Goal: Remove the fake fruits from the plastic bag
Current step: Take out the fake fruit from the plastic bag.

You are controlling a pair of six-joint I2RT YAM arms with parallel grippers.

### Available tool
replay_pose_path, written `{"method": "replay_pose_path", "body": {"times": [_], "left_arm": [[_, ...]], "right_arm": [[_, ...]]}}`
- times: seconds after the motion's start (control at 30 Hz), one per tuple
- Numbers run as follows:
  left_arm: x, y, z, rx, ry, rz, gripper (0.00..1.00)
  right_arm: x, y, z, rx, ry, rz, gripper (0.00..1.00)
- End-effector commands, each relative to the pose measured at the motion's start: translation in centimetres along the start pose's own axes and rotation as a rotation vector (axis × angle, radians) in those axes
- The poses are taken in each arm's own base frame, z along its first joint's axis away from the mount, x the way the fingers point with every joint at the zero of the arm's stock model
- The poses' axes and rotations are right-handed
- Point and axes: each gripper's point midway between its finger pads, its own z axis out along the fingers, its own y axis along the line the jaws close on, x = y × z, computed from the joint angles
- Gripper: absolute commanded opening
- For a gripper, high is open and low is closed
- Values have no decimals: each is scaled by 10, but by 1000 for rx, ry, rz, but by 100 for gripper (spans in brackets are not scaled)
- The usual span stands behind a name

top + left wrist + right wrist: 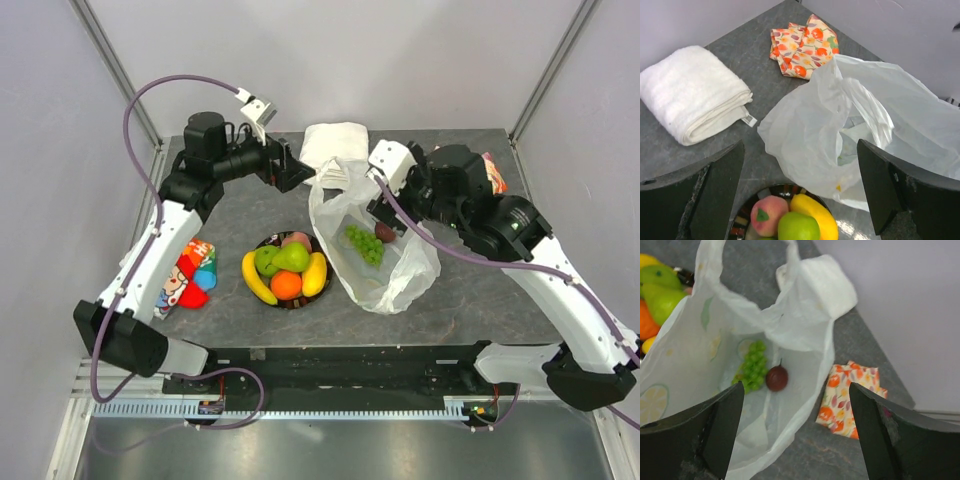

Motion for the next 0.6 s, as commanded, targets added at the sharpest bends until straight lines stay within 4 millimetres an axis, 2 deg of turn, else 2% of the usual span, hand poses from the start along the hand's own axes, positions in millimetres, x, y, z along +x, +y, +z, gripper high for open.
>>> {"method": "replay_pose_path", "body": {"times": [0.0, 0.13, 0.23, 0.3, 0.43, 0.57], "left_arm": [[-33, -23, 12, 134, -72, 131, 99], [-24, -31, 24, 166, -50, 163, 97], [-28, -41, 26, 206, -59, 129, 95], [-36, -47, 23, 211, -88, 91, 94], [-56, -59, 3, 198, -161, 82, 95], [-49, -73, -2, 249, -144, 72, 95]], "right_arm": [[28, 37, 12, -147, 87, 52, 92], [43, 52, 28, -199, 145, 65, 90], [69, 63, 37, -224, 227, 74, 88], [82, 71, 37, -245, 266, 88, 88], [99, 78, 34, -257, 310, 108, 88], [114, 83, 37, -261, 354, 139, 88]]}}
